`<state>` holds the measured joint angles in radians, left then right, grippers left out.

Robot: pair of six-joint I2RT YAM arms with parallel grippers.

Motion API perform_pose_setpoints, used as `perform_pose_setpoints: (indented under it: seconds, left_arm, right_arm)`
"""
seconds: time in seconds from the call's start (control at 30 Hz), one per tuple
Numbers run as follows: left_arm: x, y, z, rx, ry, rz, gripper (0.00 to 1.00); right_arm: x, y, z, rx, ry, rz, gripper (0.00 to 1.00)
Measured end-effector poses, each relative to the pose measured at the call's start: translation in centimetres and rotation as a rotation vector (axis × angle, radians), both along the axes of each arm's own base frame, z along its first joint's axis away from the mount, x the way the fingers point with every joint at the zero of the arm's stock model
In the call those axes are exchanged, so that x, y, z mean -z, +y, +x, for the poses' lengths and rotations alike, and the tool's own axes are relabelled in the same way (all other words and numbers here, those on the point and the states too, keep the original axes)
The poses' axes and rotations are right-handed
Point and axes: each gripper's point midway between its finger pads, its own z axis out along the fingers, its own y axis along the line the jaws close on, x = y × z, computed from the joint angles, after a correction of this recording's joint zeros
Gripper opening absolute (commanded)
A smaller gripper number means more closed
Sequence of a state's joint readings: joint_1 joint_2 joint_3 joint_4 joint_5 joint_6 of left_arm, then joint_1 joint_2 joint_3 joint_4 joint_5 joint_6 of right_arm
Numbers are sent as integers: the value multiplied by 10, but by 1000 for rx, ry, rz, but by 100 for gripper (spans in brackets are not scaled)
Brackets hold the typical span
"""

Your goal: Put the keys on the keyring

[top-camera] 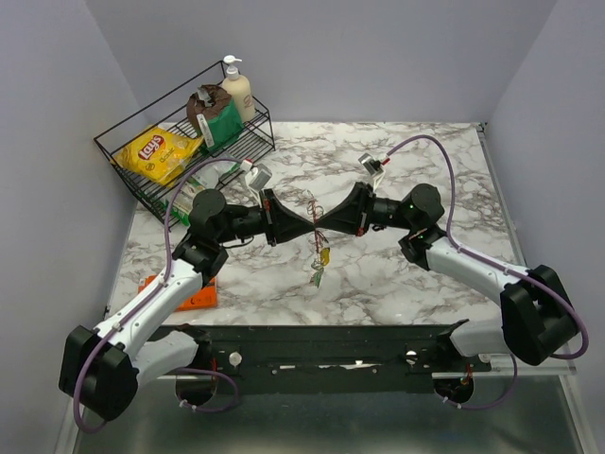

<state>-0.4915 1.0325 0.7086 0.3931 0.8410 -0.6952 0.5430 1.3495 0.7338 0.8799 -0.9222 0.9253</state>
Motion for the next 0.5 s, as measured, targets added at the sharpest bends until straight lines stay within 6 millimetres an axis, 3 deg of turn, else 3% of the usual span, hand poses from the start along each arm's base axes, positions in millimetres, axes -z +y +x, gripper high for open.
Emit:
perform_pose_setpoints:
  seconds: [0.1,0.2,0.23,0.33,0.5]
  left_arm:
    - [1,0,2,-10,4,9,0]
    - [0,0,2,-24,4,21,0]
    - [0,1,3,-33,2,27,0]
    - [-4,3,3,-59,-15,50,0]
    - [-20,10,13,-129,-62,118,0]
  right_arm:
    - [1,0,1,1,0,-3,3]
    - [1,0,1,3,0,-5,23]
    - [1,0,1,4,-3,-5,37]
    - [0,0,2,5,-4,-8,57]
    - [0,-3,-1,15,-33,-35,75]
